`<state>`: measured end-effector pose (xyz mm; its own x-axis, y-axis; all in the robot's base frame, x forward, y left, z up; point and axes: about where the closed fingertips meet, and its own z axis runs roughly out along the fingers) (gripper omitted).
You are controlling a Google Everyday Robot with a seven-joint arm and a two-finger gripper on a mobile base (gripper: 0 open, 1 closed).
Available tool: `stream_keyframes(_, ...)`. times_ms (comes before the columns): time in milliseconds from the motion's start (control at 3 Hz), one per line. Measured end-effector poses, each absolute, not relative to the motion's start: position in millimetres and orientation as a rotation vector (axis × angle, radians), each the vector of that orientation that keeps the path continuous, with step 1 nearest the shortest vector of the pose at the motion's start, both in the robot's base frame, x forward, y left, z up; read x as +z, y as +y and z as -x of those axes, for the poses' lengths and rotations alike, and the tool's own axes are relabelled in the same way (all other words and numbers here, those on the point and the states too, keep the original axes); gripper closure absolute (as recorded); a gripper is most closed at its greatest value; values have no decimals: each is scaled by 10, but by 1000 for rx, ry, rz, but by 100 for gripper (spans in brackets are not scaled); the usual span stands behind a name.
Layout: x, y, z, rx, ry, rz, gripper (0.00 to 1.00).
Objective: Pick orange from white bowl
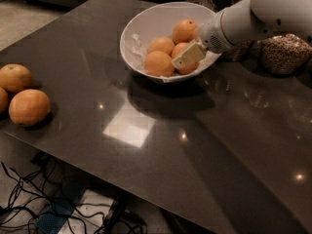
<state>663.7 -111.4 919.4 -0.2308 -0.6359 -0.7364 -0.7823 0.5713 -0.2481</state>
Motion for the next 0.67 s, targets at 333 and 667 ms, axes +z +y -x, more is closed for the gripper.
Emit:
stream_keyframes(333,9073,-1205,-6684,196,1990,1128,26)
stream_keyframes(667,8944,-1303,-6733,179,2031,1118,26)
